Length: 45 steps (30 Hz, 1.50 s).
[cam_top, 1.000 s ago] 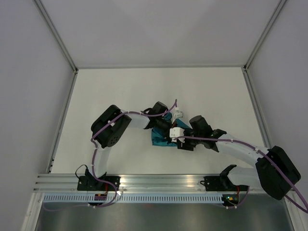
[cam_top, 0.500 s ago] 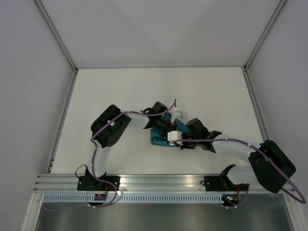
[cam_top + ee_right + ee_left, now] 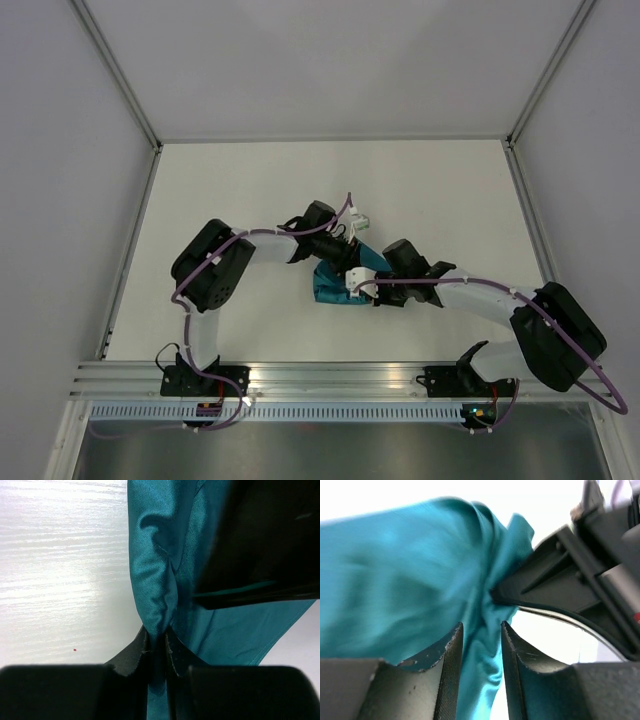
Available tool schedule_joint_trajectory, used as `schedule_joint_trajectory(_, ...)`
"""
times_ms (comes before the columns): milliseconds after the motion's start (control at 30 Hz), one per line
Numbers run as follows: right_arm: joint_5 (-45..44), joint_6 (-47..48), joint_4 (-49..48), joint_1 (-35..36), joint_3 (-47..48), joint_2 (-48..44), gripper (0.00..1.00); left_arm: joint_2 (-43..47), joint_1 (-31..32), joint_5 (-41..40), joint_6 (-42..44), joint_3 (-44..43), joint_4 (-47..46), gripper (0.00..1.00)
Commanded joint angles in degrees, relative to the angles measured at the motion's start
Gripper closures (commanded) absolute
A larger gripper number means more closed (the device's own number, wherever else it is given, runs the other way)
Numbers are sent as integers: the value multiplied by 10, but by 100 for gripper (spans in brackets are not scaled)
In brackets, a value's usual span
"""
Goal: Fold the napkin, place the utensils inside, and roll it up
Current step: Roll the napkin with the utensil
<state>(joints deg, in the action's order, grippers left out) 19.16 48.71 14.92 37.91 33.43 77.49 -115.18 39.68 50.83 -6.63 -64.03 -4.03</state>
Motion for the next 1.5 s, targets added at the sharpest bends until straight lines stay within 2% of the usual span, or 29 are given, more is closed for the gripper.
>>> schedule_joint_trajectory(0, 23, -5, 85, -6, 11, 24, 93, 65, -22, -78, -38, 21, -67, 58)
schedule_joint_trajectory(67, 32, -5, 94, -14, 16, 37, 94, 105, -32, -107, -46, 40, -91, 57)
schedule_joint_trajectory(267, 71, 9, 155, -51, 69, 110, 94, 226, -41, -283, -73, 165, -214, 54)
schedule_joint_trajectory(400, 90, 13, 179, -79, 116, 157, 94, 279, -38, -315, -70, 211, -244, 54)
schedule_joint_trajectory(633, 126, 23, 241, -120, 200, 256, 94, 387, 4, -413, -23, 344, -351, 53)
schedule_joint_trajectory(767, 129, 24, 262, -129, 236, 295, 94, 419, 66, -489, 48, 386, -376, 51)
schedule_joint_trajectory(900, 131, 19, 274, -134, 261, 326, 94, 407, 153, -535, 149, 388, -371, 50)
schedule_joint_trajectory(1000, 133, 17, 286, -136, 278, 347, 95, 373, 188, -552, 200, 373, -366, 50)
schedule_joint_trajectory(1167, 138, 16, 305, -146, 304, 379, 95, 296, 226, -557, 288, 325, -329, 46)
schedule_joint_trajectory(1467, 139, 13, 318, -157, 327, 400, 95, 200, 242, -531, 347, 251, -282, 40)
